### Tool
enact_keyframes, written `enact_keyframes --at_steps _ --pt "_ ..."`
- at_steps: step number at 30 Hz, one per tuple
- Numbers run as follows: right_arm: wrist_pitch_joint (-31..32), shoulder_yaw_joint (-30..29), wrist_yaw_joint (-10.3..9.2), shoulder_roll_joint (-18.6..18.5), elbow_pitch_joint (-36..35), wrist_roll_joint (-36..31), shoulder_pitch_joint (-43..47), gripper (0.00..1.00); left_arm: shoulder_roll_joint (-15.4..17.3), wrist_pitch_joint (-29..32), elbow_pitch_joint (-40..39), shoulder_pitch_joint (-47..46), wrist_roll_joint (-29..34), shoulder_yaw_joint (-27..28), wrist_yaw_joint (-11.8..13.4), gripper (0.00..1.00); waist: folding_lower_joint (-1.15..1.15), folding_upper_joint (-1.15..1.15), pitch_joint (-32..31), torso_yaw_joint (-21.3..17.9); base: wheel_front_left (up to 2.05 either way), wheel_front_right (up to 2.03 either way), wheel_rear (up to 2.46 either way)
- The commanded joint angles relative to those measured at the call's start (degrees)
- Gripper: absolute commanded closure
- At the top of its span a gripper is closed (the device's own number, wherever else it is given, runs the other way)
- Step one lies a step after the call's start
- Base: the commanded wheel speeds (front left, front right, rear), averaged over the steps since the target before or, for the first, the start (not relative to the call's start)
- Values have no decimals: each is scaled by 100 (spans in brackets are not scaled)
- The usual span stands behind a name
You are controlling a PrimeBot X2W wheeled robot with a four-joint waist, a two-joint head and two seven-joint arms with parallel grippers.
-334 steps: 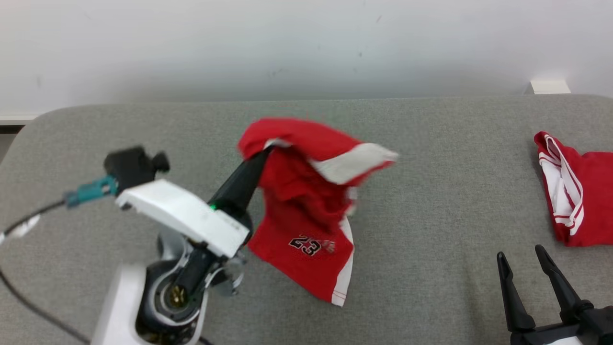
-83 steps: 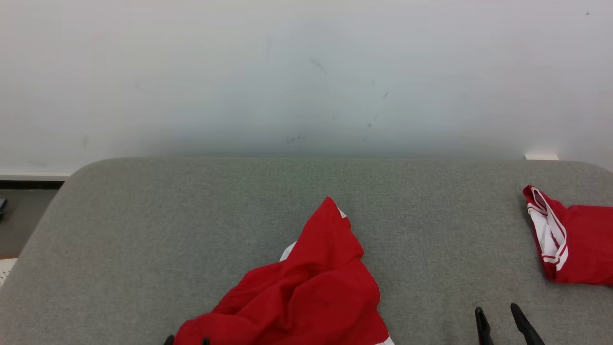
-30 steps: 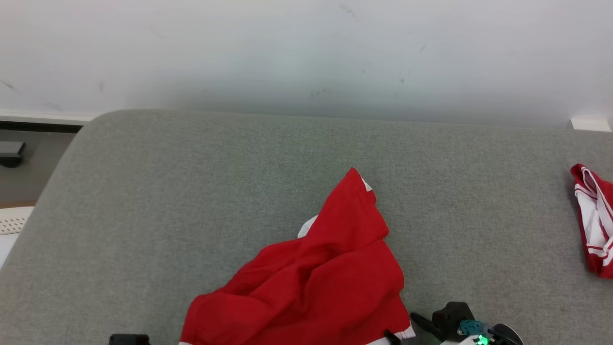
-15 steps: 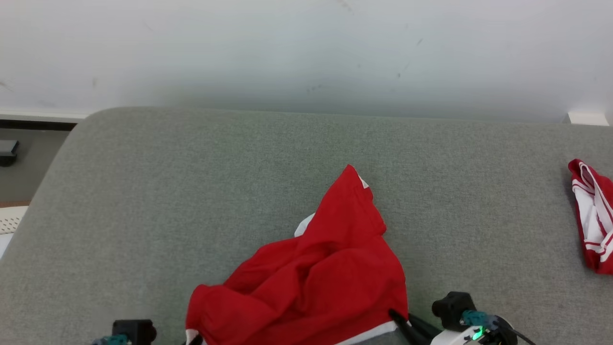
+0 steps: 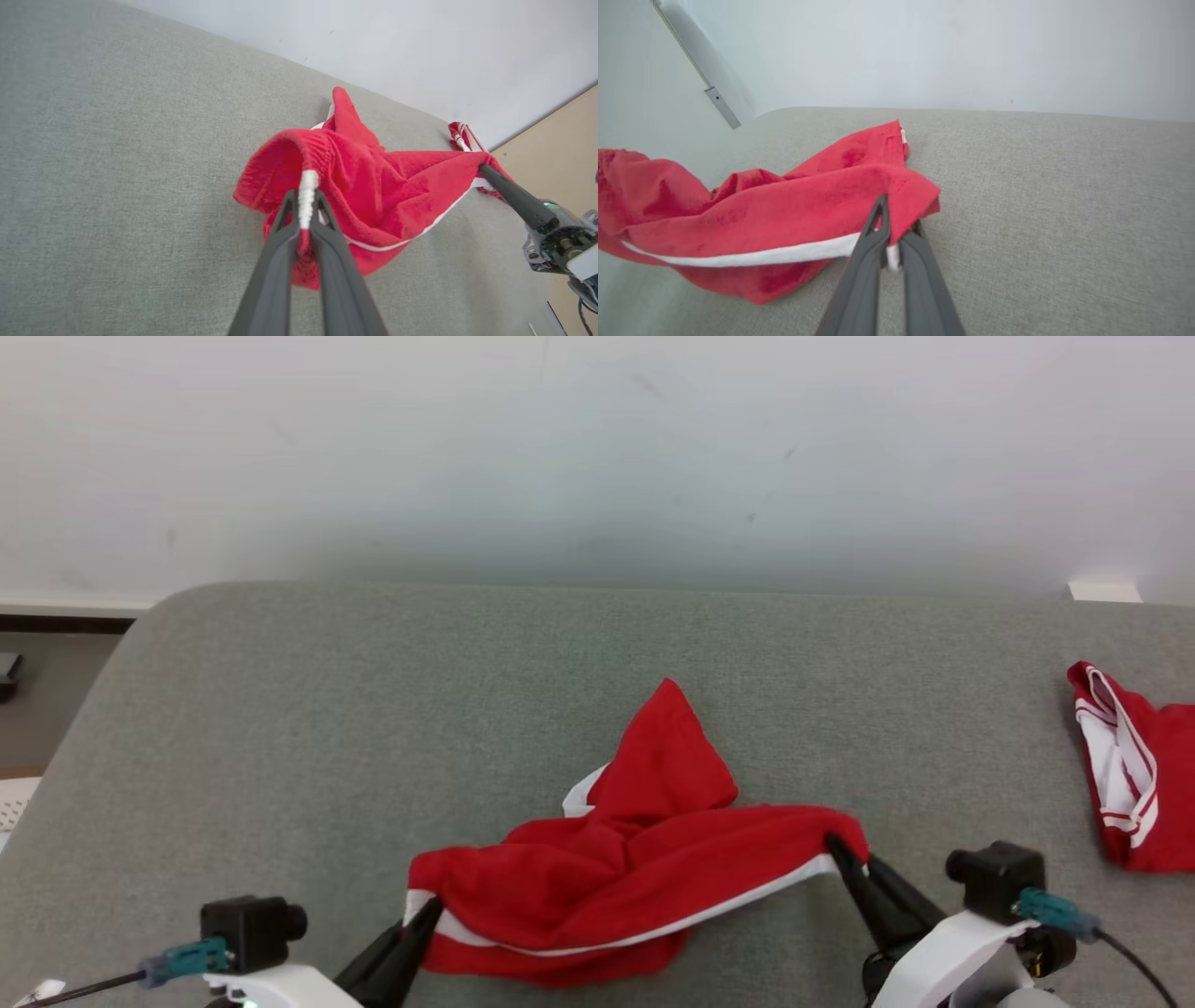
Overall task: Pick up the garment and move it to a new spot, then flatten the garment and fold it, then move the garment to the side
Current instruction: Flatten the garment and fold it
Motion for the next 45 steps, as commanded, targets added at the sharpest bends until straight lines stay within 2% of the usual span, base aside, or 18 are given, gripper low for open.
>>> enact_keyframes --at_steps 1,7,15,23,26,28,32,36,39,40,45 --pt "-54 -123 -12 -50 -131 88 106 100 -34 44 -191 42 -178 -7 -11 100 0 0 -59 -58 0 0 0" --pt "-154 -768 -12 -177 -1038 543 314 100 -132 202 -1079 56 -903 -33 -13 100 0 0 -282 -301 0 0 0" --pt "65 -2139 -12 -289 -2994 1182 704 100 -294 500 -2510 -362 -1650 -22 51 100 0 0 -429 -774 0 0 0" --pt "924 -3401 -11 -9 -4891 1395 785 100 -499 1056 -3429 -1162 -2339 -131 455 100 0 0 -490 -1220 0 0 0" --pt "1304 -3862 -12 231 -5384 1550 647 100 -565 1242 -3635 -1449 -2610 -115 687 100 0 0 -462 -1333 0 0 0" --pt "1618 -4071 -11 354 -5588 1609 532 100 -490 1343 -3652 -1665 -2545 -50 800 100 0 0 -407 -1391 0 0 0" --pt "2178 -4280 -12 544 -5581 1329 256 100 -481 1472 -3361 -1970 -2483 -40 957 100 0 0 -179 -1446 0 0 0" --pt "2558 -4182 -11 784 -5236 1092 -295 100 -476 1517 -2706 -2548 -2454 100 1130 100 0 0 459 -1397 0 0 0" --pt "2618 -3963 -11 917 -4743 857 -988 100 -458 1414 -1950 -3286 -2354 156 1023 100 0 0 994 -1315 0 0 0" --pt "2587 -3919 -11 944 -4508 735 -1258 100 -495 1332 -1670 -3545 -2287 217 1068 100 0 0 1166 -1278 0 0 0" --pt "2090 -3657 -11 1049 -3065 147 -2892 100 -331 671 -96 -5123 -1437 182 772 100 0 0 1865 -1160 0 0 0"
